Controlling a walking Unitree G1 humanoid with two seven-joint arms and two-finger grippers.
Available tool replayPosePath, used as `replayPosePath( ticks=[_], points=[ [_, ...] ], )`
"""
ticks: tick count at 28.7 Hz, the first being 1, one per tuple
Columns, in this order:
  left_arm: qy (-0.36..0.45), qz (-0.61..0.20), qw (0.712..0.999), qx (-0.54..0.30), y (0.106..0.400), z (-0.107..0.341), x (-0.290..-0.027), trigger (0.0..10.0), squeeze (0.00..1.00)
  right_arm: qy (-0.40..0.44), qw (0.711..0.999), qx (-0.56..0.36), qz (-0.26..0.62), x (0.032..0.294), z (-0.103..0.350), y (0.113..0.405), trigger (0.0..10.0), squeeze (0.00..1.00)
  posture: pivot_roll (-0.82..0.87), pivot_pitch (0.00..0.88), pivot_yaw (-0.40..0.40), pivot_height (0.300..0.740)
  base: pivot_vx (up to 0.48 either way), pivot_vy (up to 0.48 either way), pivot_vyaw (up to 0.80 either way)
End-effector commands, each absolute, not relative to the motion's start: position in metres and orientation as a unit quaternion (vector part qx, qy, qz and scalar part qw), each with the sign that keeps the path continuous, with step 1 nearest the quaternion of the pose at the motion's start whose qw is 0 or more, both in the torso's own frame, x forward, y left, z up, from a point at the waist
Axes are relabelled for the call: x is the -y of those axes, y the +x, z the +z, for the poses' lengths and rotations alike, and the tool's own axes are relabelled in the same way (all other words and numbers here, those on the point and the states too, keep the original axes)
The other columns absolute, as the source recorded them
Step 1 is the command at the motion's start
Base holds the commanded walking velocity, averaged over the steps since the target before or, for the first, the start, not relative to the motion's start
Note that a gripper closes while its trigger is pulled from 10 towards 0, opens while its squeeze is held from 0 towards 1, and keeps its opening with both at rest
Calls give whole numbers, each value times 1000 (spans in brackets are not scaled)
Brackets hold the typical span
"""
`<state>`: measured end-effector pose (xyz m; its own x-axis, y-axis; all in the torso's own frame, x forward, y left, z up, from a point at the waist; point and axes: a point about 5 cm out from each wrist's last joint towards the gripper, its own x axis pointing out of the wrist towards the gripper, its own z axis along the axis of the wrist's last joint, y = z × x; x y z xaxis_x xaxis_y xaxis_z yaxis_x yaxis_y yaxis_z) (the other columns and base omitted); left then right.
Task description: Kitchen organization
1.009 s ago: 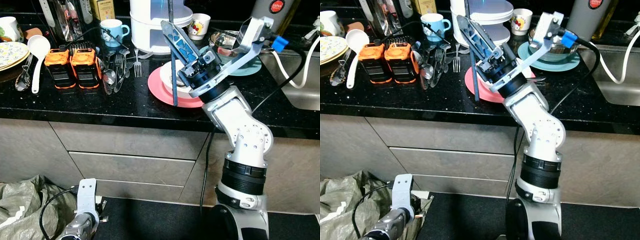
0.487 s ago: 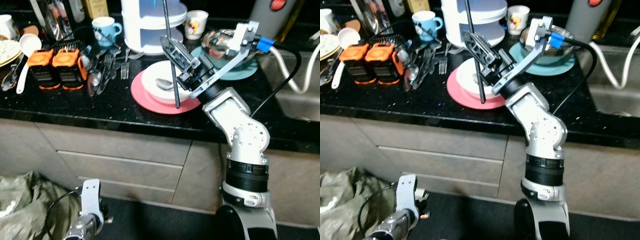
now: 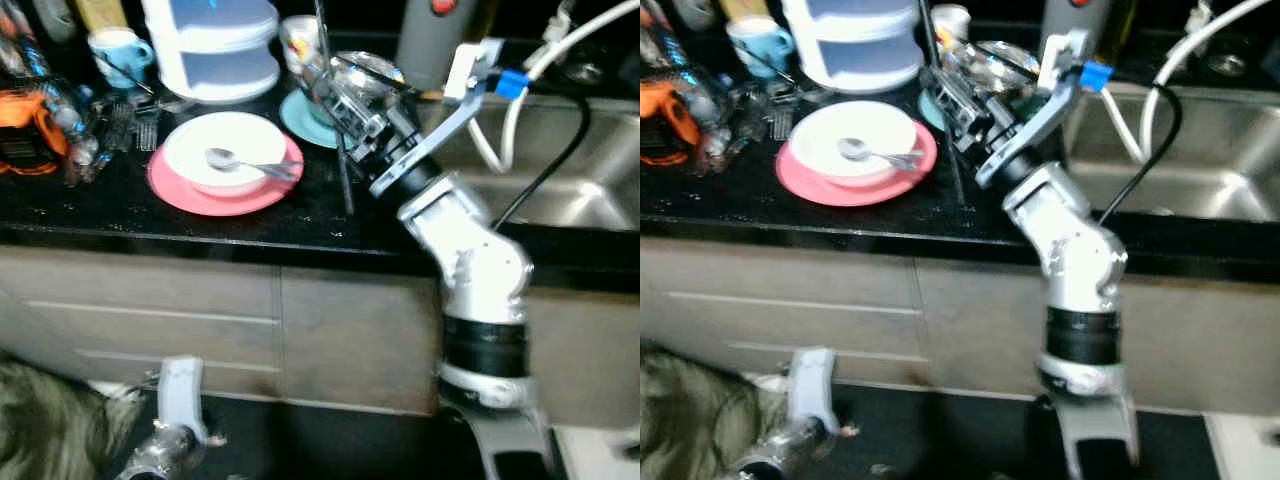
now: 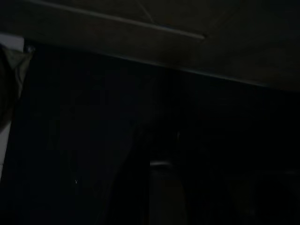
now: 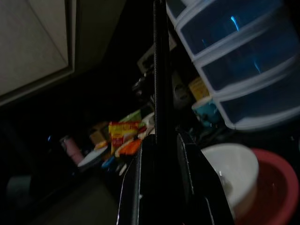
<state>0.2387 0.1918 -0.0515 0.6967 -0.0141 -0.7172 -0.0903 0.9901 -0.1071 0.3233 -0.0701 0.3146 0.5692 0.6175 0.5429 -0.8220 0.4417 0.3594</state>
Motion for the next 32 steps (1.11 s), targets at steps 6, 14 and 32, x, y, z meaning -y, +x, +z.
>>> replayPosePath(
  ticks=[6, 14, 32],
  points=[
    [-69, 31, 911, -404, 231, -57, -192, 10000, 0, 286, 845, 171, 417, 73, 314, 326, 10000, 0, 10, 119, 3, 740, 0, -109, 0],
    [-71, 35, 912, -402, 232, -56, -192, 10000, 0, 282, 862, 151, 394, 71, 305, 334, 10000, 0, 7, 123, -4, 740, 0, 0, 0],
    [-67, 34, 912, -403, 230, -58, -191, 10000, 0, 191, 935, 123, 271, 84, 306, 377, 10000, 0, 19, 136, -19, 740, 0, 0, -557]
  ],
)
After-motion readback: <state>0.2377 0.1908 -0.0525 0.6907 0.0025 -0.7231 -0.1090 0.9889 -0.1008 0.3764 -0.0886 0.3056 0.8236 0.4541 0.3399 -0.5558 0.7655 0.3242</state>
